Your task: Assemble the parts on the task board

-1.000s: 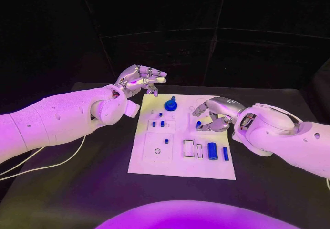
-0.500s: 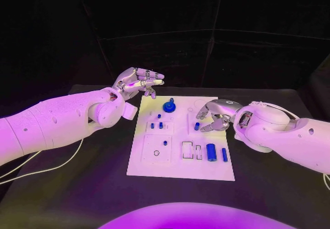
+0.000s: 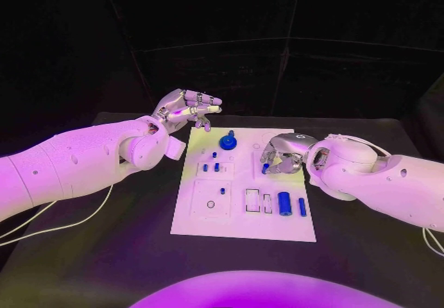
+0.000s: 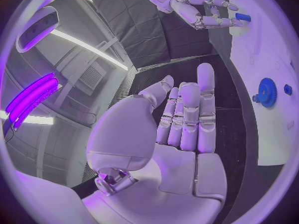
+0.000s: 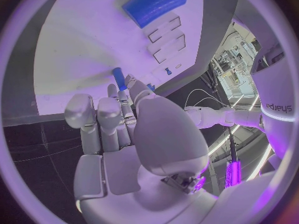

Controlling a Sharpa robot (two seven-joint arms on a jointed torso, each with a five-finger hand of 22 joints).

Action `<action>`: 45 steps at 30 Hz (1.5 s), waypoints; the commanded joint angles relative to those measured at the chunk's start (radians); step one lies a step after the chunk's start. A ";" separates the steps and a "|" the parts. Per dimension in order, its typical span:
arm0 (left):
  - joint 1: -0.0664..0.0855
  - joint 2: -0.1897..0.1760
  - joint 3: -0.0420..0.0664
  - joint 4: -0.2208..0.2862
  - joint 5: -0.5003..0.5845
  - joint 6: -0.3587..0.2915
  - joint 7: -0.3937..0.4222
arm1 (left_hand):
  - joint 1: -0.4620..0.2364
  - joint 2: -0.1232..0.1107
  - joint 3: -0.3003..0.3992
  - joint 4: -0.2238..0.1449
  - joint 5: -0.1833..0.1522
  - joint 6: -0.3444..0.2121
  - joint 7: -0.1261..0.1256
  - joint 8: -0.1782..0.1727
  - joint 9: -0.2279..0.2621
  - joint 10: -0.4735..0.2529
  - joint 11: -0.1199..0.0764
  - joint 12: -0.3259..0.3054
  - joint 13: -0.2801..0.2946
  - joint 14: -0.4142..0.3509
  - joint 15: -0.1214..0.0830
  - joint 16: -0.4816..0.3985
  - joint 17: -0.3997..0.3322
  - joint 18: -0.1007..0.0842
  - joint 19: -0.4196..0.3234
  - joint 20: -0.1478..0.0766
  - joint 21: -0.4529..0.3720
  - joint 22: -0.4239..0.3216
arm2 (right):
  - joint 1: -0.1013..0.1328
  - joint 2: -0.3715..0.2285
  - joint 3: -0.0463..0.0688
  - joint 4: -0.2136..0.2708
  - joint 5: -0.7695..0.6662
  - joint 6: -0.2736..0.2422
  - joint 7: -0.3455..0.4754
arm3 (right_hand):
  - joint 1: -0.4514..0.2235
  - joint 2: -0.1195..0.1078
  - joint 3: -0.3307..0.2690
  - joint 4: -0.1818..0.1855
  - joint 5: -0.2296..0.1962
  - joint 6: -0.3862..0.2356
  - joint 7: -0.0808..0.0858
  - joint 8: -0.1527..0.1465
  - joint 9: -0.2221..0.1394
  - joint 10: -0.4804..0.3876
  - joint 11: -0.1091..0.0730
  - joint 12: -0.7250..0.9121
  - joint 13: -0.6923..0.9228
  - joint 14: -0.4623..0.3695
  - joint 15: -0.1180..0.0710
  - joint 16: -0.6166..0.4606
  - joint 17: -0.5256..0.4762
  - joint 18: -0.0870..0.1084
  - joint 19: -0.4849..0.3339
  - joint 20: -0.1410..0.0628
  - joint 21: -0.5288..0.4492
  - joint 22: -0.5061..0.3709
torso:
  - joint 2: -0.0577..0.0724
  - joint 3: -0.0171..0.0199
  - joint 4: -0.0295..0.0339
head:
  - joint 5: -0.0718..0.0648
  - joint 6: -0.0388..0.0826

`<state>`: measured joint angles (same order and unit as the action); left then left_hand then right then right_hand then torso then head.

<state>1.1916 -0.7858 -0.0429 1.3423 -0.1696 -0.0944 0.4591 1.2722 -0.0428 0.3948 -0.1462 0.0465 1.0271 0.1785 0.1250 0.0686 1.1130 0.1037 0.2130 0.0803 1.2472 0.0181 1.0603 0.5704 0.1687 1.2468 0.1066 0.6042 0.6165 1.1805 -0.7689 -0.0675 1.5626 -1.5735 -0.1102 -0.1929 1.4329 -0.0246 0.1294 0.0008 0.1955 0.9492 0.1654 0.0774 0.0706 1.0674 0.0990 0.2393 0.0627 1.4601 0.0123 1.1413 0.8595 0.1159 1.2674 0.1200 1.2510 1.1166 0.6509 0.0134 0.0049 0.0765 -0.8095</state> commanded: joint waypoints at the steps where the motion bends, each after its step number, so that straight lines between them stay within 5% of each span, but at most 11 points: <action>1: 0.002 0.001 0.001 0.000 0.005 0.012 0.003 | 0.001 0.000 -0.007 0.000 0.005 -0.007 0.001 0.004 -0.001 -0.005 0.001 0.005 0.001 -0.008 -0.002 -0.005 -0.001 0.013 -0.005 0.005 -0.003 -0.001 | 0.001 0.007 0.000 -0.008 -0.014 0.040 0.005 | 0.002 0.006 0.011 0.002 -0.006 0.012 0.001 0.003 0.000 0.013 -0.002 -0.009 -0.001 0.013 -0.002 0.010 0.010 -0.014 0.010 -0.001 0.010 0.012 | -0.001 0.0003 -0.0001 | 0.001 -0.002; 16: 0.002 0.002 0.001 -0.001 0.005 0.012 0.001 | 0.004 0.002 -0.010 0.000 0.004 -0.009 0.002 0.005 -0.001 -0.009 0.001 0.009 0.001 -0.011 -0.002 -0.006 -0.005 0.013 -0.005 0.006 -0.006 -0.003 | -0.007 0.032 0.000 -0.041 -0.030 0.066 -0.010 | 0.002 0.000 0.061 0.009 -0.009 0.049 0.002 0.001 0.000 0.049 -0.005 -0.047 -0.001 0.011 -0.004 0.032 0.025 -0.019 0.021 -0.003 0.030 0.037 | -0.001 0.0003 0.0000 | 0.001 -0.006; 31: 0.002 0.002 0.001 -0.003 0.005 0.013 0.001 | 0.004 0.002 -0.010 0.000 0.004 -0.009 0.002 0.005 -0.001 -0.009 0.001 0.009 0.001 -0.011 -0.002 -0.006 -0.005 0.013 -0.005 0.006 -0.006 -0.003 | -0.014 0.025 0.000 -0.034 -0.033 -0.125 -0.010 | 0.002 0.018 0.157 0.020 -0.047 0.140 -0.022 0.025 0.005 0.150 -0.031 -0.060 0.007 0.021 -0.024 0.090 0.087 -0.038 0.079 -0.020 0.101 0.130 | -0.001 0.0000 -0.0002 | 0.000 -0.007; 45: 0.002 0.001 0.001 -0.007 0.005 0.016 -0.001 | 0.004 0.002 -0.010 0.000 0.004 -0.009 0.002 0.005 -0.001 -0.009 0.001 0.009 0.001 -0.011 -0.002 -0.006 -0.005 0.013 -0.005 0.006 -0.006 -0.003 | -0.014 -0.037 0.001 0.068 0.074 -0.188 0.008 | -0.004 0.010 0.176 0.021 -0.045 0.151 -0.026 0.026 0.005 0.164 -0.035 -0.069 0.008 0.020 -0.027 0.094 0.087 -0.039 0.081 -0.023 0.106 0.137 | -0.002 -0.0004 -0.0008 | 0.002 -0.006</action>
<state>1.1915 -0.7859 -0.0429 1.3354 -0.1695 -0.0901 0.4554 1.2722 -0.0428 0.3892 -0.1460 0.0465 1.0236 0.1819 0.1250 0.0686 1.1130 0.1037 0.2196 0.0802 1.2436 0.0145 1.0603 0.5671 0.1687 1.2439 0.1094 0.6042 0.6144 1.1646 -0.8058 -0.0676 1.6154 -1.5577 -0.2453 -0.2022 1.4336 -0.0127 0.3000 0.0224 0.1487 1.0931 0.1400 0.1007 0.0739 1.2240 0.0643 0.1740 0.0690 1.4669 -0.0093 1.2297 0.9460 0.0848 1.3422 0.0963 1.3544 1.2518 0.6494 0.0134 0.0044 0.0784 -0.8157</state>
